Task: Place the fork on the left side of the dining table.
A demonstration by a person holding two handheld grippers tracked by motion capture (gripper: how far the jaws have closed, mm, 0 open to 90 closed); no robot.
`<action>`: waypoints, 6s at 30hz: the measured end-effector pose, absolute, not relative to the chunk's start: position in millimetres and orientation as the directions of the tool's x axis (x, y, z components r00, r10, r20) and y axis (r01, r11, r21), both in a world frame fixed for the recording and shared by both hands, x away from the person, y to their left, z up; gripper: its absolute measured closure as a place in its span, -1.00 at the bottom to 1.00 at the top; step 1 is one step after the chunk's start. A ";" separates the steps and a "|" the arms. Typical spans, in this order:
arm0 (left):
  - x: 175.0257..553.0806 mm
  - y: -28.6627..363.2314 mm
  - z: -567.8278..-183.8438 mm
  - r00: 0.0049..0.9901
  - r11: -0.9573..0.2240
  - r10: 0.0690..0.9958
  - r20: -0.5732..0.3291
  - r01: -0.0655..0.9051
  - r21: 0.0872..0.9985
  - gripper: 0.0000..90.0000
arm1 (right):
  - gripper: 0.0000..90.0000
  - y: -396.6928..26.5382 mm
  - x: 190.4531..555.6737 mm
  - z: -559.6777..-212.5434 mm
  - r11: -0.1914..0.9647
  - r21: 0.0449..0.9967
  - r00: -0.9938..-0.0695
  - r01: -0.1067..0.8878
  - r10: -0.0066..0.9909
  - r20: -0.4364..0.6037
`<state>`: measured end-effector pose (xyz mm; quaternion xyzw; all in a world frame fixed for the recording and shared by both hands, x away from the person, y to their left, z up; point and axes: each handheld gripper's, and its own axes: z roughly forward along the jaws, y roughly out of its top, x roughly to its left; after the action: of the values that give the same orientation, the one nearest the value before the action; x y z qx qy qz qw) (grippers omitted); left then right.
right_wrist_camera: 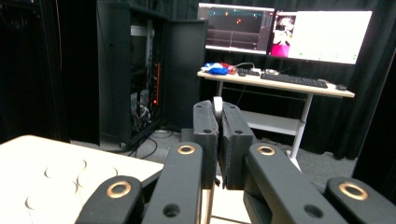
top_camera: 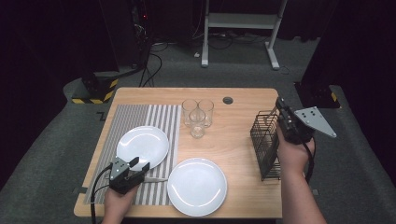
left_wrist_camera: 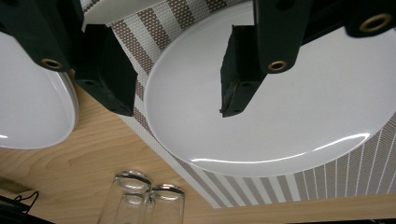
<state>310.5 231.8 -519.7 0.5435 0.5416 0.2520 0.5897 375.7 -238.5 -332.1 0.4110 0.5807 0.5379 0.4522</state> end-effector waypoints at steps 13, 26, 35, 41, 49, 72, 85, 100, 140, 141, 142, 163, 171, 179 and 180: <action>309.6 232.4 -519.1 0.292 0.289 0.880 -0.375 0.297 0.910 0.01 | 0.93 -231.4 370.1 -322.1 0.076 0.996 -0.263 -0.049 0.961 -0.086; 308.5 228.2 -517.8 0.293 0.287 0.882 -0.369 0.287 0.914 0.01 | 0.93 -229.4 370.5 -321.2 0.053 0.997 -0.290 -0.062 0.955 -0.069; 308.8 229.6 -516.7 0.297 0.283 0.882 -0.366 0.287 0.915 0.01 | 0.93 -220.3 371.8 -323.5 0.051 0.997 -0.310 -0.060 0.948 -0.067; 308.8 230.4 -516.7 0.297 0.281 0.883 -0.365 0.288 0.915 0.02 | 0.93 -213.2 374.2 -324.6 0.053 0.997 -0.324 -0.056 0.944 -0.068; 308.9 230.5 -516.7 0.298 0.283 0.881 -0.367 0.289 0.915 0.02 | 0.93 -204.3 376.8 -329.2 0.052 0.998 -0.346 -0.043 0.936 -0.064; 308.7 229.3 -517.4 0.305 0.277 0.880 -0.364 0.295 0.915 0.03 | 0.92 -167.9 367.3 -345.8 0.061 0.998 -0.445 -0.034 0.893 -0.069; 308.7 230.2 -517.0 0.305 0.278 0.880 -0.365 0.294 0.914 0.03 | 0.92 -150.2 361.1 -357.5 0.060 0.998 -0.495 -0.024 0.867 -0.064; 308.7 230.2 -516.3 0.305 0.283 0.878 -0.369 0.290 0.914 0.03 | 0.93 -131.7 356.9 -368.8 0.065 0.998 -0.540 -0.010 0.840 -0.060; 305.9 227.5 -513.0 0.318 0.283 0.874 -0.368 0.284 0.916 0.03 | 0.92 -77.2 348.3 -402.2 0.095 0.994 -0.656 0.045 0.753 -0.042; 305.7 227.1 -512.8 0.319 0.282 0.874 -0.367 0.283 0.917 0.03 | 0.92 -75.8 347.9 -403.0 0.096 0.994 -0.659 0.045 0.751 -0.043; 305.5 226.8 -512.6 0.320 0.283 0.873 -0.367 0.282 0.917 0.03 | 0.92 -74.5 347.4 -403.8 0.097 0.994 -0.662 0.049 0.748 -0.041; 295.9 205.9 -502.7 0.389 0.262 0.852 -0.349 0.260 0.929 0.03 | 0.92 -58.7 337.2 -417.8 0.089 0.994 -0.717 0.061 0.697 -0.019; 295.4 192.6 -497.1 0.415 0.246 0.845 -0.337 0.258 0.934 0.03 | 0.92 -55.0 334.7 -417.9 0.069 0.996 -0.737 0.057 0.676 -0.005; 298.5 181.6 -488.7 0.431 0.219 0.847 -0.310 0.249 0.943 0.03 | 0.92 -51.5 333.8 -413.2 0.057 0.997 -0.751 0.044 0.660 -0.005; 298.9 180.3 -487.3 0.434 0.219 0.845 -0.310 0.248 0.944 0.03 | 0.92 -51.4 333.6 -412.7 0.056 0.997 -0.752 0.045 0.660 -0.003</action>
<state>298.9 180.3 -487.3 0.5767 0.4741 0.2408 0.6203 333.6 -51.4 -412.7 0.2571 0.6856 0.6370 0.2411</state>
